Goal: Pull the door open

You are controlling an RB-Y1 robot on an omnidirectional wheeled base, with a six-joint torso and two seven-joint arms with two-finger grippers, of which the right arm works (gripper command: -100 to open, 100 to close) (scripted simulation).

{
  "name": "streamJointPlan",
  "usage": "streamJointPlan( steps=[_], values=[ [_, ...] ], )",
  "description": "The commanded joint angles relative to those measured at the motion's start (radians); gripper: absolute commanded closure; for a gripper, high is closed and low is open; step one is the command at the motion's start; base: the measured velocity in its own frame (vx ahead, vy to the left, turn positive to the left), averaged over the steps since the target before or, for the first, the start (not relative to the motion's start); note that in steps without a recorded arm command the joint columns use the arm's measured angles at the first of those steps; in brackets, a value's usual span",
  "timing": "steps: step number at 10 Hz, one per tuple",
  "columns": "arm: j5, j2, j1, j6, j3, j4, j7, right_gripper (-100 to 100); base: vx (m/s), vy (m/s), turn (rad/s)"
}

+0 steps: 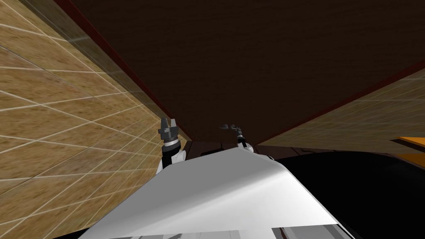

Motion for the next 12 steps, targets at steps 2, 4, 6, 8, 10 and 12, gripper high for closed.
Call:
streamJointPlan(
  steps=[2, 4, 6, 8, 10, 12],
  values=[
    [-0.005, -0.026, 0.025, -0.003, -0.015, 0.006, -0.009, 100, -0.050, -0.013, -0.001],
    [-0.003, -0.041, 0.039, -0.009, -0.015, 0.009, -0.021, 100, -0.168, -0.015, 0.010],
    [0.004, -0.050, 0.047, -0.020, -0.007, 0.009, -0.037, 100, -0.156, 0.046, 0.043],
    [0.023, -0.057, 0.053, -0.041, 0.018, 0.008, -0.066, 100, -0.194, 0.025, 0.123],
    [0.044, -0.057, 0.052, -0.063, 0.048, 0.004, -0.094, 100, -0.198, -0.041, 0.162],
    [0.058, -0.055, 0.049, -0.076, 0.068, 0.002, -0.111, 100, -0.172, -0.082, 0.132]
  ],
)
